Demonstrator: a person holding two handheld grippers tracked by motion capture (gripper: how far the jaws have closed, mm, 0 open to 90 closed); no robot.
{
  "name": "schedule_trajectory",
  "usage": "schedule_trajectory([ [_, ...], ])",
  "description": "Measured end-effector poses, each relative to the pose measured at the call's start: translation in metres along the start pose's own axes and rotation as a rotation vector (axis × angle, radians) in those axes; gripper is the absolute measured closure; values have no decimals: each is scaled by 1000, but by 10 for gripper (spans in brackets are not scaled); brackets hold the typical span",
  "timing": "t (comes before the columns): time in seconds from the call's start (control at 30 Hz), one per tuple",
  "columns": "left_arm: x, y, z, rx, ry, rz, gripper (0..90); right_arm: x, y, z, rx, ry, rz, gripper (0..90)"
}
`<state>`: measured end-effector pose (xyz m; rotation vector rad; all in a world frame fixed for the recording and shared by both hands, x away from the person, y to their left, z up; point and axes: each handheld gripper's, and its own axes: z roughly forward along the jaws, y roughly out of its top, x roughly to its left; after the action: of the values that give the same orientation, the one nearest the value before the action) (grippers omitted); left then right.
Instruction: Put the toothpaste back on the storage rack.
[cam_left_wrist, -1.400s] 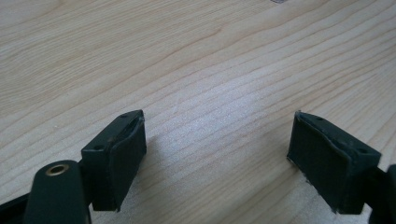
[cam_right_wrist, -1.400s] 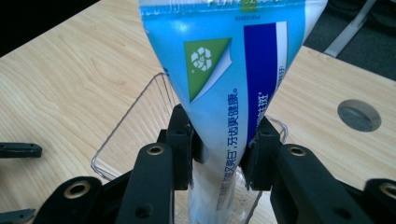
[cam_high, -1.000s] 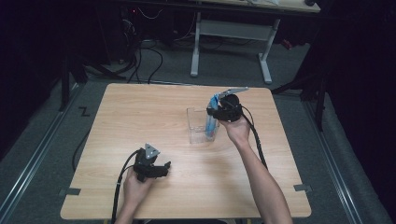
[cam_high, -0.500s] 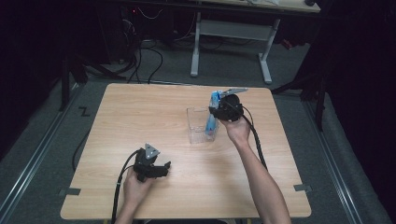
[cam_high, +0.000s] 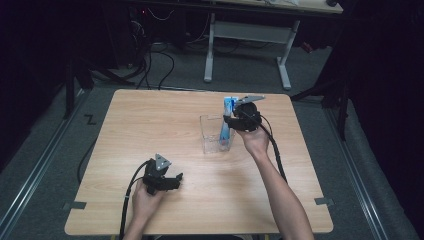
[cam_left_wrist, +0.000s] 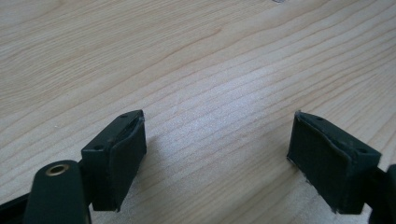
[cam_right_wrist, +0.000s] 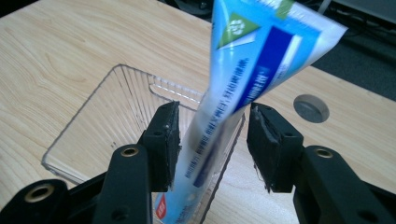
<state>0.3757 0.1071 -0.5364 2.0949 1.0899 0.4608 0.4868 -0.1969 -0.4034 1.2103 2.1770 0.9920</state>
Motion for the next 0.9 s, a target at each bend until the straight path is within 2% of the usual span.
schedule_trajectory([
  [0.57, 0, 0, 0, 2, 0, 1, 193, -4, 0, -32, -69, 10, -6, 520],
  [0.9, 0, 0, 0, 2, 1, 1, 193, -11, -9, -45, -105, 3, 13, 521],
])
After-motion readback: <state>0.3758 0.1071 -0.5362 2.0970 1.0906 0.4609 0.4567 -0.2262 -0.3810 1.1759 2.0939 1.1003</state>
